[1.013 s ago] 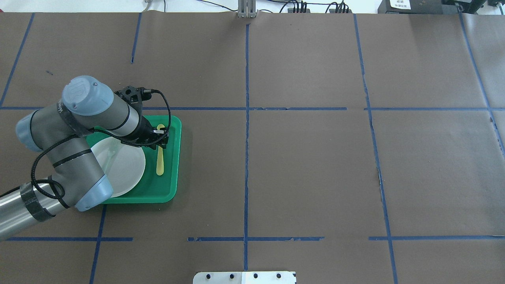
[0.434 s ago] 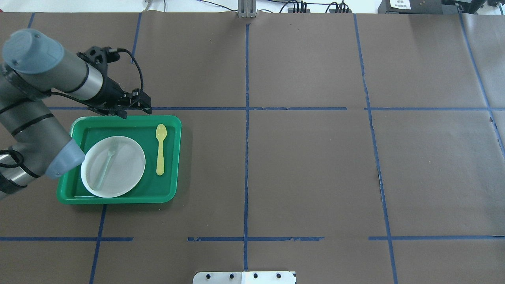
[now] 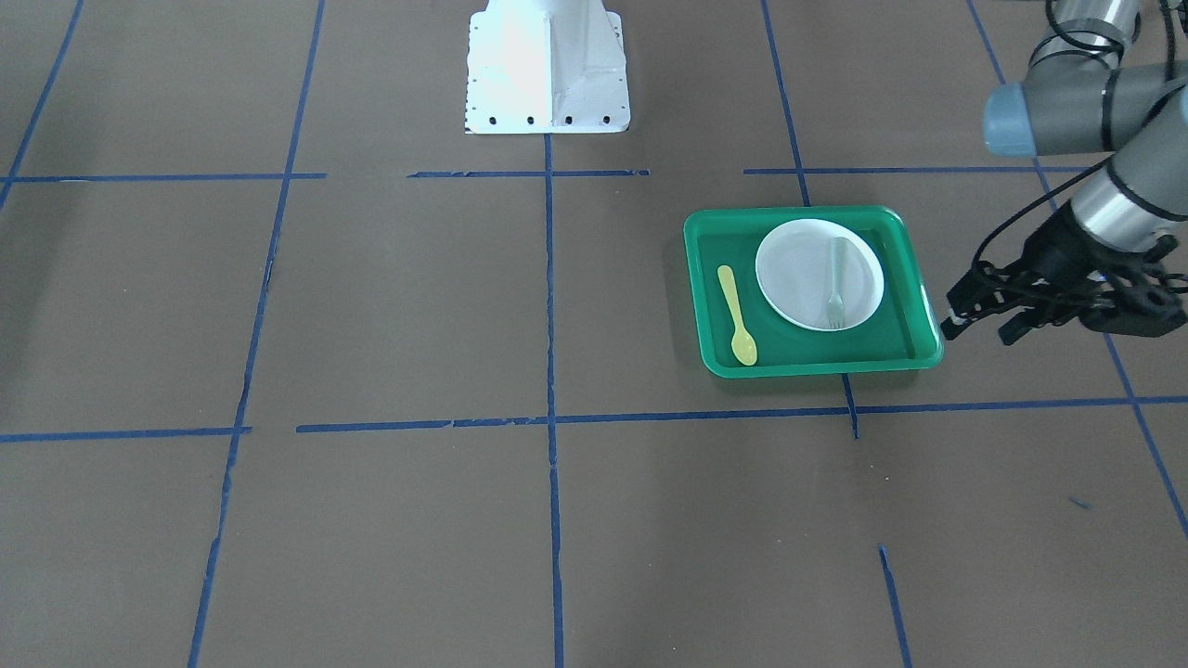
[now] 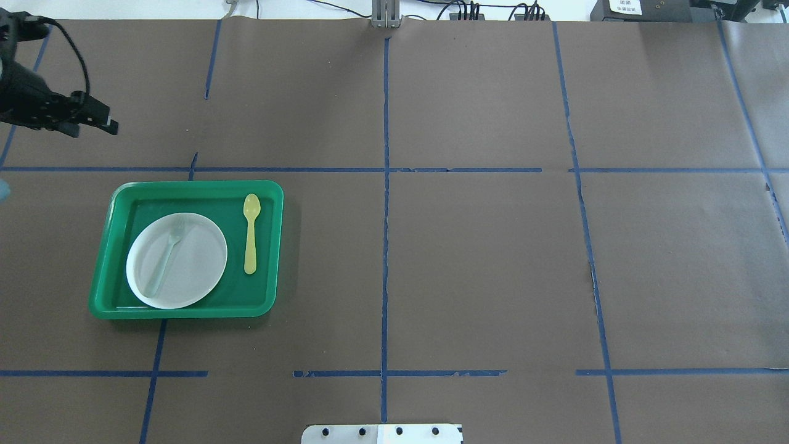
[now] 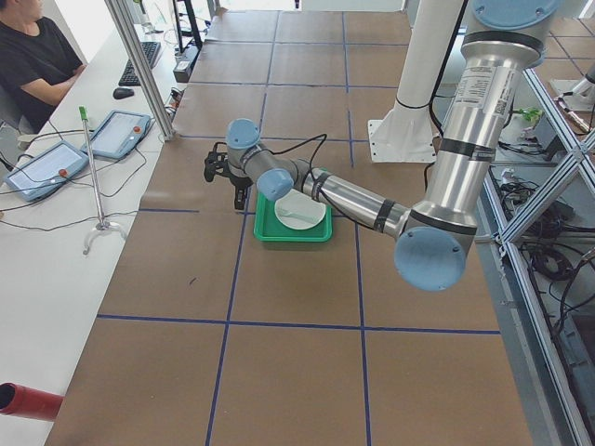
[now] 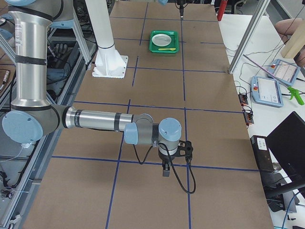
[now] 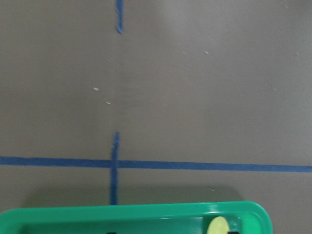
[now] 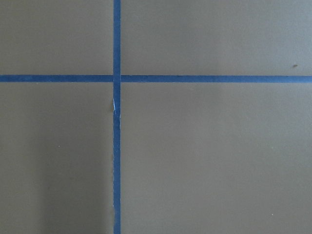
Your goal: Place spoon
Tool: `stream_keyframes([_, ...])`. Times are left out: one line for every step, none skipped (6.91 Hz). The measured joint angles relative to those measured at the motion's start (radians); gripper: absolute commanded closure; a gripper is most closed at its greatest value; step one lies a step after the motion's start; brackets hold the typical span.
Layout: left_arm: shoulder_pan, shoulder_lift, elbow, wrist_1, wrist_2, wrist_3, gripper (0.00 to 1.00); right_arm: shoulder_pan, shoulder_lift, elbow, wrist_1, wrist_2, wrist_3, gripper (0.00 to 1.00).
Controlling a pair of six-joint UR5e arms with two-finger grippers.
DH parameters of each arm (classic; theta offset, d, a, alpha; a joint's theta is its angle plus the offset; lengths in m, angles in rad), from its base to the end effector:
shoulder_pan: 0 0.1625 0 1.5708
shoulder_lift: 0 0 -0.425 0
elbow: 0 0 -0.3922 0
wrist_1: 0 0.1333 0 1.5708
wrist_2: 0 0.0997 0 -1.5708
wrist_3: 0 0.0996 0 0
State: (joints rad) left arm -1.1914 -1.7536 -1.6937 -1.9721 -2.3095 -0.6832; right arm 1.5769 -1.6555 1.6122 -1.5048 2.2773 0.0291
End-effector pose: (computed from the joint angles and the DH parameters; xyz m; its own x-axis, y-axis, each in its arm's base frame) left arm 0.1514 -0.5586 0.4536 0.5848 0.0816 -0.8071 0.1129 0.9771 0.1806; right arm 0.0714 -0.4568 0.6764 0.7602 0.0190 0.6494 -0.0282 0.9996 0.0038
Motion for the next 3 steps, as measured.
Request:
stream_keyframes([-0.096, 0.034, 0.031, 0.059, -0.010, 0.202, 0.21, 0.000, 0.000, 0.000, 0.000, 0.000, 0.000, 0.00])
stream_keyframes([-0.192, 0.045, 0.073, 0.151, -0.009, 0.406, 0.21, 0.000, 0.000, 0.000, 0.000, 0.000, 0.000, 0.00])
stream_keyframes([-0.285, 0.048, 0.109, 0.228, -0.008, 0.564, 0.21, 0.000, 0.000, 0.000, 0.000, 0.000, 0.000, 0.00])
